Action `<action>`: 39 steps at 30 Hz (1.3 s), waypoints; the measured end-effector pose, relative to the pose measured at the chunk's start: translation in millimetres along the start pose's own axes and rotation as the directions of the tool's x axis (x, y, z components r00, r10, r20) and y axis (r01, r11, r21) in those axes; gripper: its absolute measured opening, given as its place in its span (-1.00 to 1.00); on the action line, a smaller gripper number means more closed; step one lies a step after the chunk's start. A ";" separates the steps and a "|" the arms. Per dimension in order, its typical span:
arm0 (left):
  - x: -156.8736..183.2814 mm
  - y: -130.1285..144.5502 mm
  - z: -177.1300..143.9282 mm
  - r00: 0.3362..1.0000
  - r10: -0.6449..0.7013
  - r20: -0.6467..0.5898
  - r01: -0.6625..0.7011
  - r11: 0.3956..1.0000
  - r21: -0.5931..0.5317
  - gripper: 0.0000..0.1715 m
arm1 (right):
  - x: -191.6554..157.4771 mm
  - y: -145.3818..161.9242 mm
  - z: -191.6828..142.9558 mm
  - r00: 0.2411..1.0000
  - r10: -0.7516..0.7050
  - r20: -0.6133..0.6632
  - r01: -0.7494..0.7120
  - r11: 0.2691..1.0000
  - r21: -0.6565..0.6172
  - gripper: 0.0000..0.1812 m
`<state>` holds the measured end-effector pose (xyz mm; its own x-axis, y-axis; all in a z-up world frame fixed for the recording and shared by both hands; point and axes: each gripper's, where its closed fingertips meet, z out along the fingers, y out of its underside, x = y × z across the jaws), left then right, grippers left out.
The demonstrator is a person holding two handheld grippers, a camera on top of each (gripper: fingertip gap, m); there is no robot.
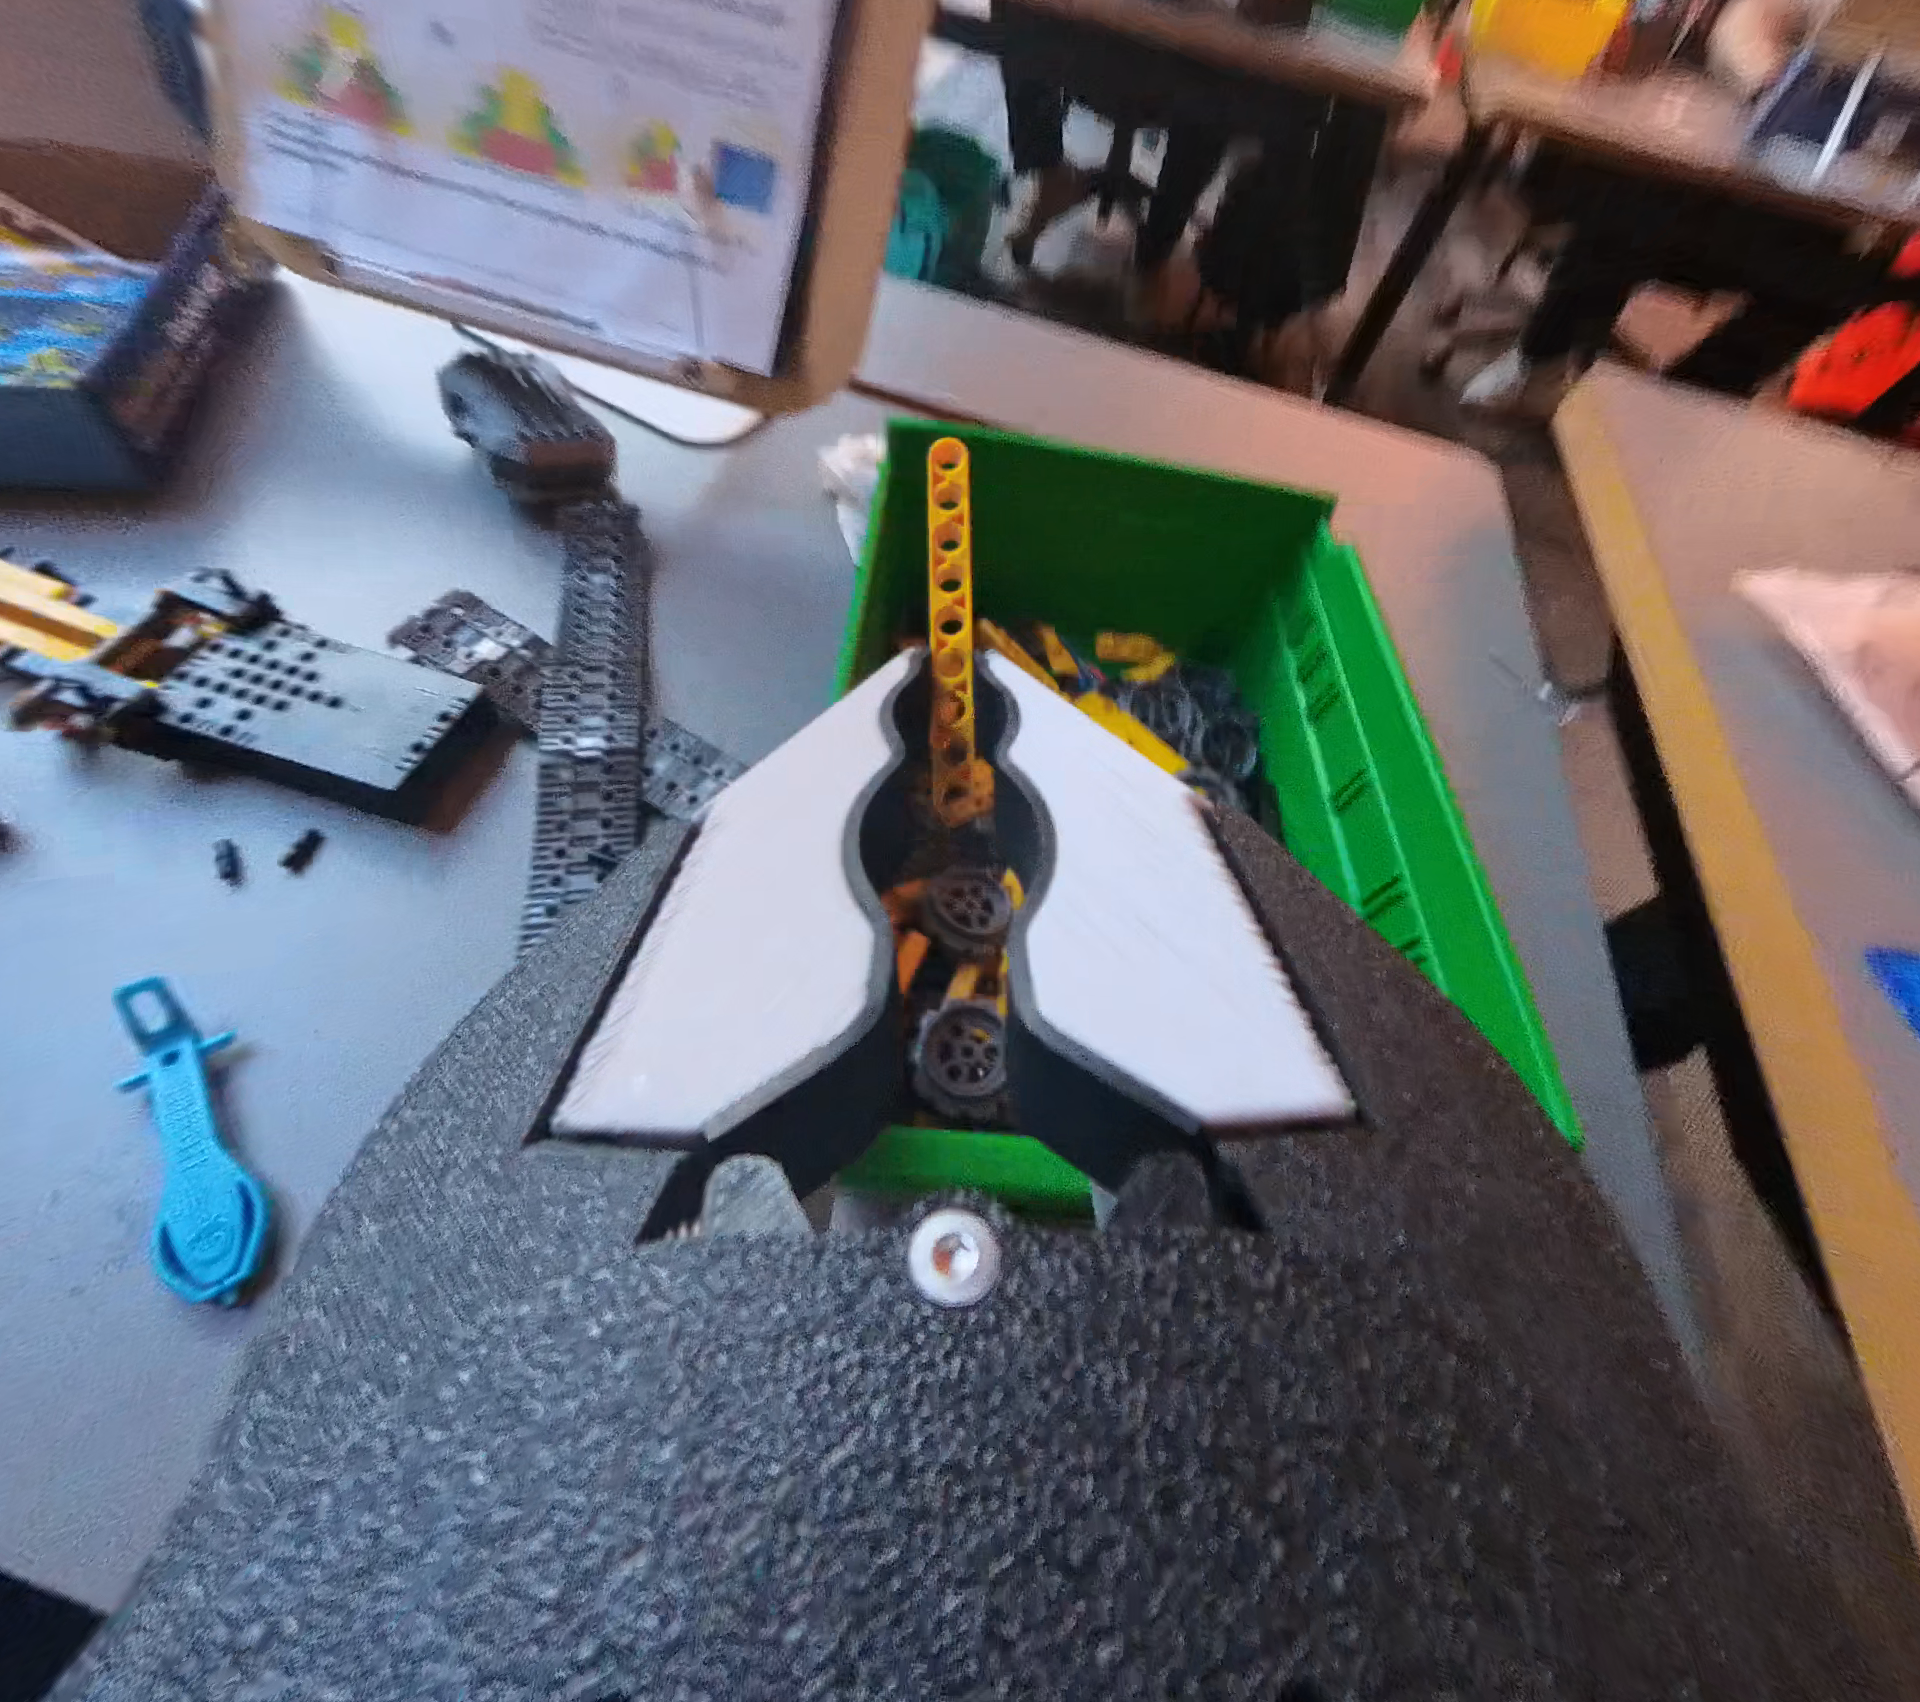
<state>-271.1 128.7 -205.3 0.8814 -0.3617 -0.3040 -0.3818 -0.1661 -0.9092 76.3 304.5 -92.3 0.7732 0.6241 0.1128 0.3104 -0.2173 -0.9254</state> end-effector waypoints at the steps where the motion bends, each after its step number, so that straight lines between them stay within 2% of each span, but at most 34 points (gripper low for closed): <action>1: -0.9 0.2 0.0 1.000 -0.009 0.000 0.009 1.000 0.000 -0.50 | 10.7 5.8 9.1 0.998 0.062 0.006 -0.062 0.998 -0.027 -0.96; 4: -3.9 -1.3 -1.7 1.000 -0.029 0.006 0.029 0.999 0.015 -0.50 | 28.4 11.9 19.6 0.980 0.198 0.005 -0.198 0.980 -0.025 -0.78; 8: -8.0 -1.9 -2.6 0.998 -0.065 0.007 0.065 0.998 0.026 -0.51 | 30.4 1.6 11.0 0.968 0.250 0.027 -0.251 0.964 0.091 -0.77; 13: -11.6 0.1 -0.1 0.994 -0.110 -0.004 0.110 0.994 0.012 -0.53 | 21.5 10.7 -3.8 0.978 0.205 0.028 -0.207 0.974 0.095 -0.73; 16: -13.3 -1.6 2.3 0.993 -0.117 -0.004 0.117 0.993 0.022 -0.56 | 22.2 4.4 -17.6 0.982 0.185 0.033 -0.187 0.977 0.107 -0.65; 19: -14.7 -1.5 4.7 0.992 -0.125 -0.005 0.125 0.992 0.020 -0.57 | 21.4 -5.6 -32.7 0.981 0.187 0.049 -0.193 0.966 0.170 -0.63; 24: -13.3 -3.5 4.3 0.992 -0.121 -0.019 0.122 0.992 0.034 -0.59 | 11.4 -17.7 -38.2 0.978 0.186 0.091 -0.200 0.960 0.198 -0.59; 28: -15.4 -7.0 4.1 0.991 -0.132 -0.020 0.133 0.989 0.060 -0.53 | -30.0 -35.0 -26.5 0.963 0.144 0.230 -0.197 0.953 0.228 -0.48; 30: -14.7 -8.9 6.2 0.989 -0.141 -0.037 0.144 0.987 0.068 -0.53 | -59.6 -31.8 -17.0 0.948 0.088 0.305 -0.153 0.969 0.196 -0.25; 31: -14.0 -9.6 7.6 0.988 -0.145 -0.048 0.149 0.986 0.069 -0.53 | -76.8 -27.9 -13.2 0.934 0.058 0.351 -0.126 0.977 0.174 -0.21; 32: -13.0 -9.9 9.0 0.987 -0.147 -0.060 0.151 0.986 0.067 -0.53 | -98.6 -21.6 -11.2 0.905 0.029 0.425 -0.099 0.985 0.143 -0.22; 35: -11.0 -12.6 12.1 0.986 -0.147 -0.078 0.153 0.985 0.076 -0.54 | -168.8 16.0 -12.6 0.745 0.011 0.667 -0.008 1.000 -0.008 -0.33; 36: -10.1 -13.0 12.9 0.985 -0.148 -0.087 0.155 0.985 0.076 -0.54 | -182.8 33.0 -9.9 0.723 0.011 0.691 0.046 0.997 -0.065 -0.35; 39: -7.7 -14.0 15.3 0.984 -0.146 -0.103 0.154 0.985 0.075 -0.55 | -205.9 76.0 2.3 0.726 -0.046 0.686 0.218 0.962 -0.166 -0.33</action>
<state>-268.3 147.9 -194.6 0.8942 -0.4261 -0.1372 -0.2197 -0.1507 -0.9639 -60.6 161.2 -186.7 0.1679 0.9780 -0.1237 0.5589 -0.1978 -0.8053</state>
